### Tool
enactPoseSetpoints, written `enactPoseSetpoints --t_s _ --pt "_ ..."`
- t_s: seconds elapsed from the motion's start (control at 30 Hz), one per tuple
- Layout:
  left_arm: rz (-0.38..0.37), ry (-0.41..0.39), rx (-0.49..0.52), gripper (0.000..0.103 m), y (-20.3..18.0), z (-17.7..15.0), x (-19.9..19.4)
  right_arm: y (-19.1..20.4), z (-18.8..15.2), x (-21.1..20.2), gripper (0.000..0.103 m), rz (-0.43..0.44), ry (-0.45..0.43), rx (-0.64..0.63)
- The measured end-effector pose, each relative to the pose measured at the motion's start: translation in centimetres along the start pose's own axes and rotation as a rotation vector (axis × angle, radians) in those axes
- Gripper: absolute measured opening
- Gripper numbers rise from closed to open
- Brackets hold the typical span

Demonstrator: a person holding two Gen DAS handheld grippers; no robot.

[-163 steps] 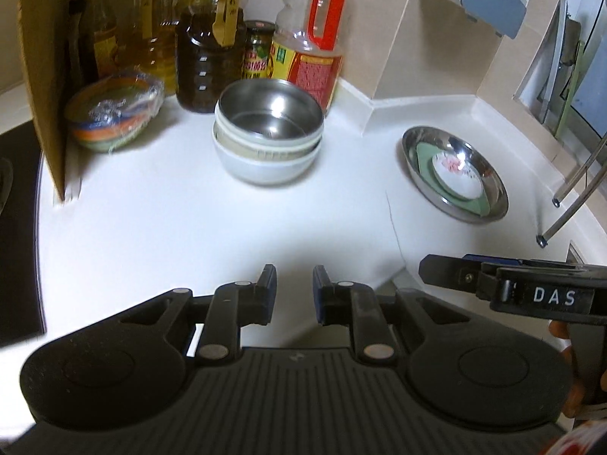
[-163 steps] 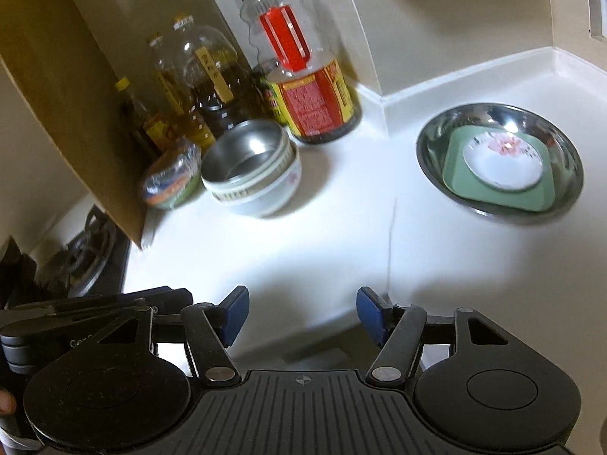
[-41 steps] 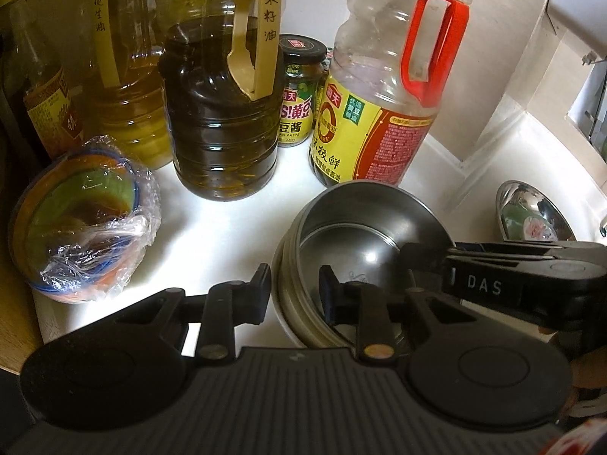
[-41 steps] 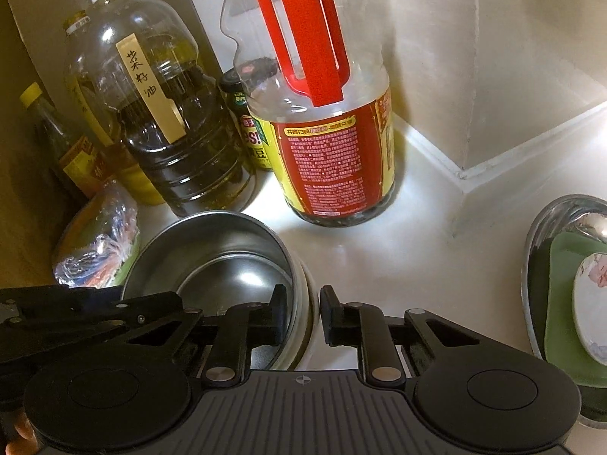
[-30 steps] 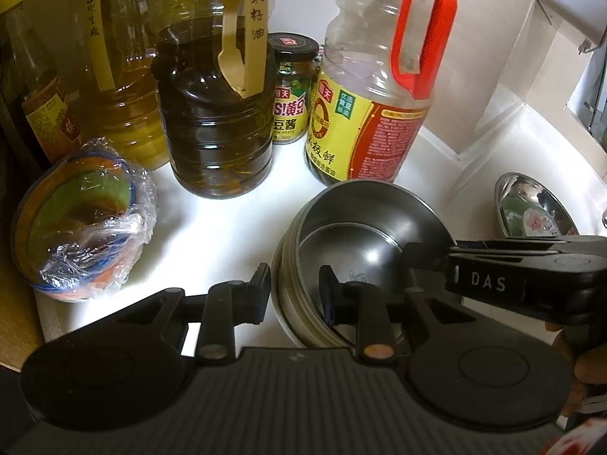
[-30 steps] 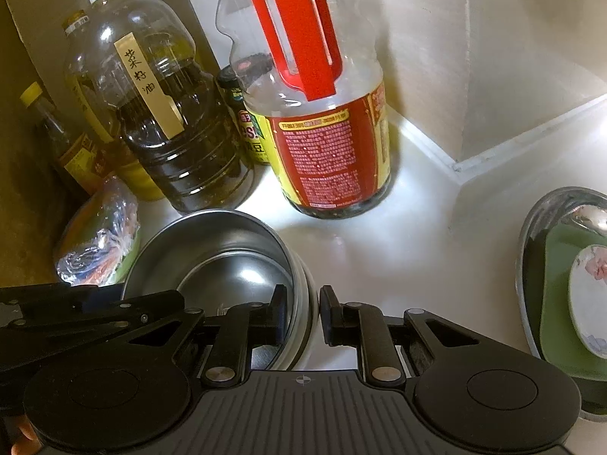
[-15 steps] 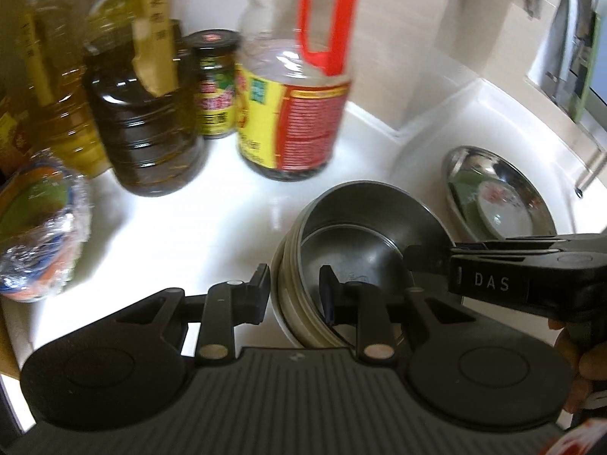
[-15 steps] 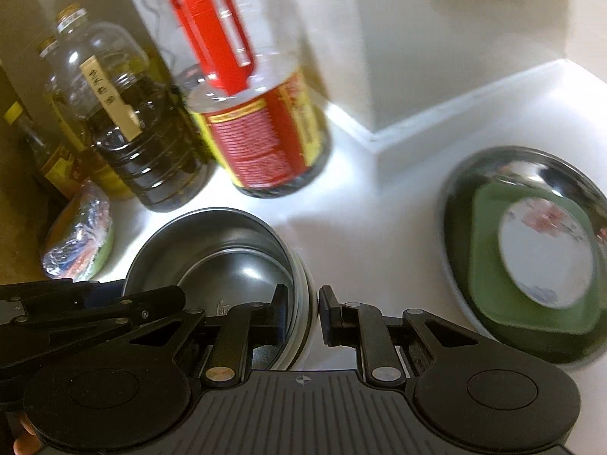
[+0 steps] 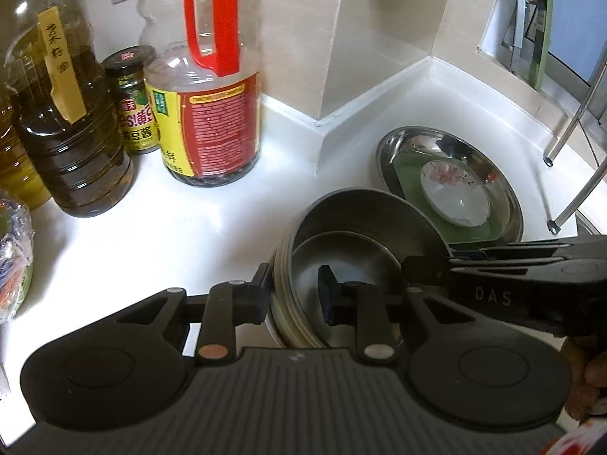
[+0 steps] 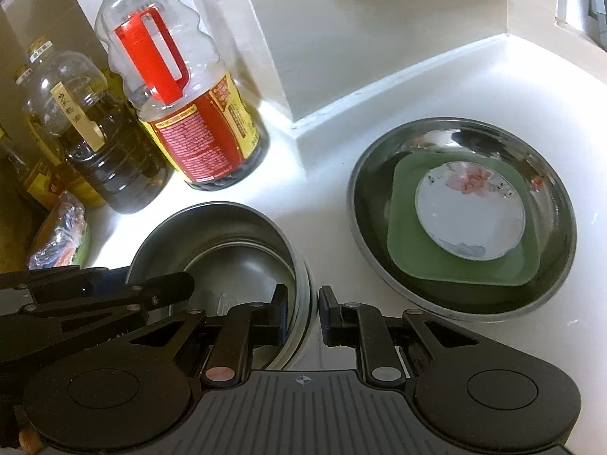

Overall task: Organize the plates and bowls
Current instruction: 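Lift the bowl stack and carry it toward the large steel basin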

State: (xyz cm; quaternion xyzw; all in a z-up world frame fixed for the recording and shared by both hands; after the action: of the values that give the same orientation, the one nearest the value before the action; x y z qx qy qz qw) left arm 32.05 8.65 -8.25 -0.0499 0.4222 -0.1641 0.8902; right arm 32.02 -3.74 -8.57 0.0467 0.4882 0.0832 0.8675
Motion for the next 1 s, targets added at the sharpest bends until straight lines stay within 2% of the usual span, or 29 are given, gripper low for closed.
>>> enactPoseSetpoints --t_s 0.23,0.4,0.63,1.0 --pt "0.014 -0.004 -0.029 0.023 0.5 0.1 -0.8 -0.3 0.3 -0.5 0.017 0.024 -0.016 0.015" --pt "0.007 0.005 -0.042 0.027 0.8 -0.2 -1.6 -0.4 0.8 -0.7 0.019 0.028 -0.019 0.000" --pt "-0.001 0.043 -0.057 0.028 0.6 -0.6 -0.3 -0.3 0.6 -0.4 0.019 0.026 -0.014 0.004" --pt "-0.005 0.054 -0.054 0.027 0.8 -0.7 0.6 -0.5 0.6 0.0 0.019 0.029 0.010 0.027"
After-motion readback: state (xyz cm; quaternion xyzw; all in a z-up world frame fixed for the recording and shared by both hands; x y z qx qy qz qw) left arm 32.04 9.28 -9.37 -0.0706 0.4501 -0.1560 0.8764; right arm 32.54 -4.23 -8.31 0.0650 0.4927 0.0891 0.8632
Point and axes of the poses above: each gripper's, at about its wrist camera, not at the fingertips, and x roughly the way its jaws point, y to its left, z to its top, the point moved 6 cm from there along x, roughly the way its jaws point, and after that the axes turned 10 degrees about -z, right-handed, at the moved point
